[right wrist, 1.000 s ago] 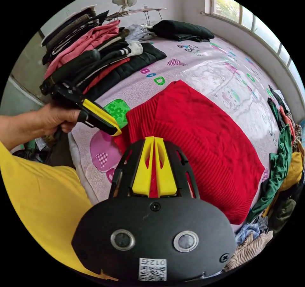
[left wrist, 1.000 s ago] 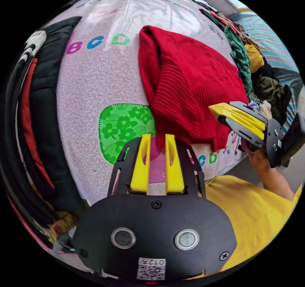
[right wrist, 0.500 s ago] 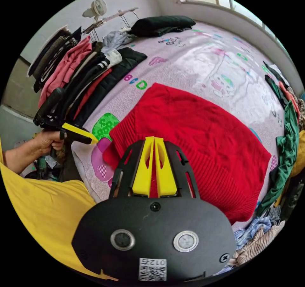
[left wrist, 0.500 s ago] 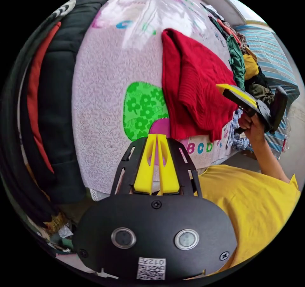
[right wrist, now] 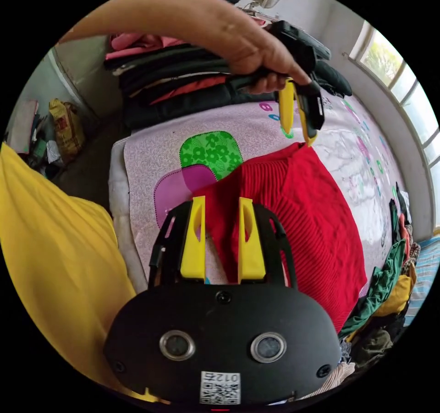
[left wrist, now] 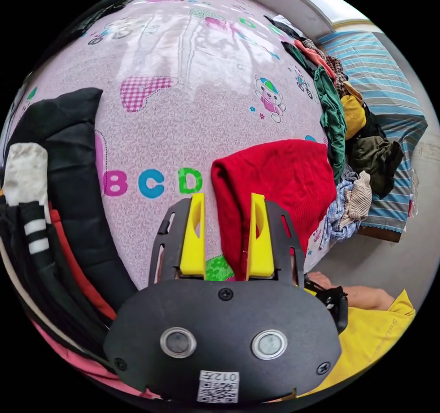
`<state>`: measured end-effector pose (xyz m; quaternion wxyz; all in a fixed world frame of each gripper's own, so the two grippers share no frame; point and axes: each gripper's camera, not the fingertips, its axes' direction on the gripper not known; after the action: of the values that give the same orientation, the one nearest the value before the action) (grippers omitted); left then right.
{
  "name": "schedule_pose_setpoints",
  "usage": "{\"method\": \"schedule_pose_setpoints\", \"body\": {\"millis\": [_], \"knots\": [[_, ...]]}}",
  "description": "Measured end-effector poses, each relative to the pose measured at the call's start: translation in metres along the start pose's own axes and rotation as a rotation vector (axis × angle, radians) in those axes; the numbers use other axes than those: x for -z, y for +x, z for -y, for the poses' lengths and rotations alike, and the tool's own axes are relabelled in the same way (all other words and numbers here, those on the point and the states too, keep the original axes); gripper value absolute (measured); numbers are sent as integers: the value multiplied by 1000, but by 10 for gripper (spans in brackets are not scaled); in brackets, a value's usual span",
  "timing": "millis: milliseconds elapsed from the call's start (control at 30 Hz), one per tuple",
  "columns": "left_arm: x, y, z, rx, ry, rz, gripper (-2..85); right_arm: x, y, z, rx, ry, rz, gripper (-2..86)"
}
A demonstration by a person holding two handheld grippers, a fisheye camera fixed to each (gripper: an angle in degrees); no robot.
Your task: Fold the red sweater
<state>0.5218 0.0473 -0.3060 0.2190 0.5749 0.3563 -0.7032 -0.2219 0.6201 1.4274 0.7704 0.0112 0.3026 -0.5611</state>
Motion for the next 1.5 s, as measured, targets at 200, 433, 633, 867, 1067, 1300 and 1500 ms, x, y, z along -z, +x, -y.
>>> {"method": "schedule_pose_setpoints", "body": {"millis": [200, 433, 633, 867, 1067, 1300, 1500], "knots": [[-57, -13, -16, 20, -57, 1, 109, -25, -27, 18, -33, -80, -26, 172], [-104, -32, -55, -29, -103, 17, 61, -33, -48, 26, -91, -69, -174, 213], [-142, -55, -93, -24, -116, -70, 38, -50, -46, 34, -139, -92, -151, 216], [-172, -78, -136, -17, -99, -123, 33, -63, -26, 29, -233, -111, -92, 139], [-194, -112, -174, 82, -56, -235, 53, -73, -7, 14, -256, -140, -108, 42], [-220, -126, -201, 76, -23, -328, 59, -82, 28, -16, -311, -130, -7, 23], [-239, -137, -212, 102, -47, -291, 30, -90, 56, -48, -320, -136, 16, 21]]}}
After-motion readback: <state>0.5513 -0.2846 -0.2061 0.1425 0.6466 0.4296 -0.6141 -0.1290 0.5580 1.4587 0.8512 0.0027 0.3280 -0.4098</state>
